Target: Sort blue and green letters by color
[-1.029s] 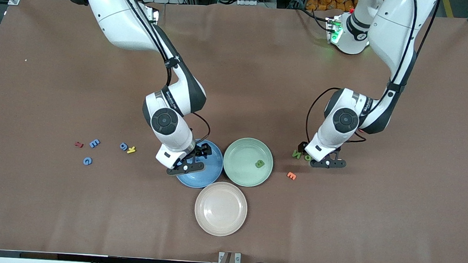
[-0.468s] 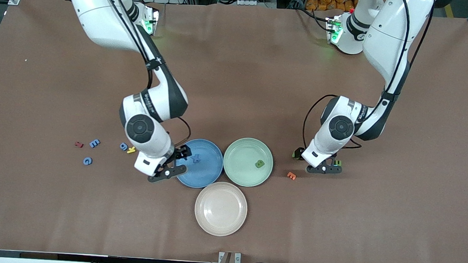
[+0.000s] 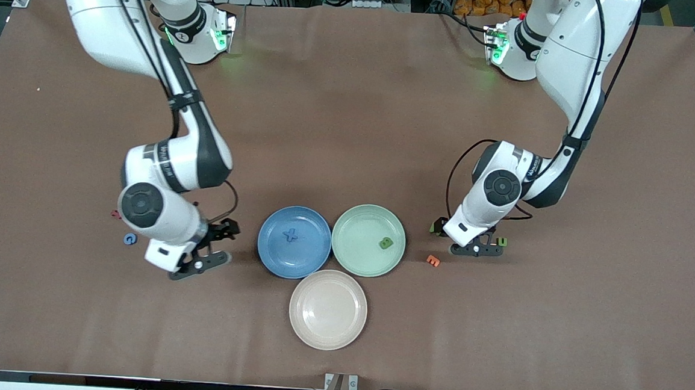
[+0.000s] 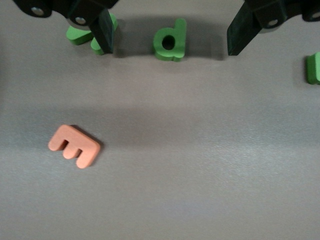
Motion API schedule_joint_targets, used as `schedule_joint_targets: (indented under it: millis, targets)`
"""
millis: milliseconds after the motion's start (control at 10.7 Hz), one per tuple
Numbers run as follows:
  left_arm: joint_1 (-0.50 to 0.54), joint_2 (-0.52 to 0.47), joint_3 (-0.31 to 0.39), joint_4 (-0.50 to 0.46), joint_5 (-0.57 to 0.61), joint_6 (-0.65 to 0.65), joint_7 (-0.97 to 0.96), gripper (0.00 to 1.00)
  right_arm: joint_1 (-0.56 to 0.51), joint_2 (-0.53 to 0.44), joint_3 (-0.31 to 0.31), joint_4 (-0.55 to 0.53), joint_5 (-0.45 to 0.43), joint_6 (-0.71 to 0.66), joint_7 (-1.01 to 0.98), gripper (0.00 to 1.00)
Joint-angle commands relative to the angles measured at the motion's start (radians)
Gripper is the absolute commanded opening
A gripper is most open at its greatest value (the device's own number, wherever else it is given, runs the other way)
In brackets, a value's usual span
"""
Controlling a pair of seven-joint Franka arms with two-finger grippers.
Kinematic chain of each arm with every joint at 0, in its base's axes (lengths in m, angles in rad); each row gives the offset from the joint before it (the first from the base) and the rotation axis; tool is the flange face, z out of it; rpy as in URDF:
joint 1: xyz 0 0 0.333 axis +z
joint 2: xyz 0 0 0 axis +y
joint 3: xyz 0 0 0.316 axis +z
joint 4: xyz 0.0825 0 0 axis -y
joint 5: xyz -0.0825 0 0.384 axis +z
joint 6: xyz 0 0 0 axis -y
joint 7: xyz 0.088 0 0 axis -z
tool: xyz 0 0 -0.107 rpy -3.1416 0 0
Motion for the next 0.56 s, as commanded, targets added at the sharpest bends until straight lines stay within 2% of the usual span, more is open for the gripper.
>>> schedule_joint_targets:
  millis: [0, 187, 468]
  targets:
    - [0.001, 0.013, 0.002, 0.012, 0.024, 0.004, 0.012, 1.00, -0.093, -0.057, 0.014, -0.058, -0.073, -0.014, -0.061, 1.00]
    - [0.012, 0.012, 0.002, 0.009, 0.024, 0.003, 0.053, 1.00, -0.145, -0.060, 0.014, -0.072, -0.083, -0.010, -0.133, 1.00]
    - [0.014, 0.012, 0.004, 0.012, 0.024, 0.002, 0.059, 1.00, -0.217, -0.062, 0.013, -0.102, -0.083, 0.021, -0.134, 1.00]
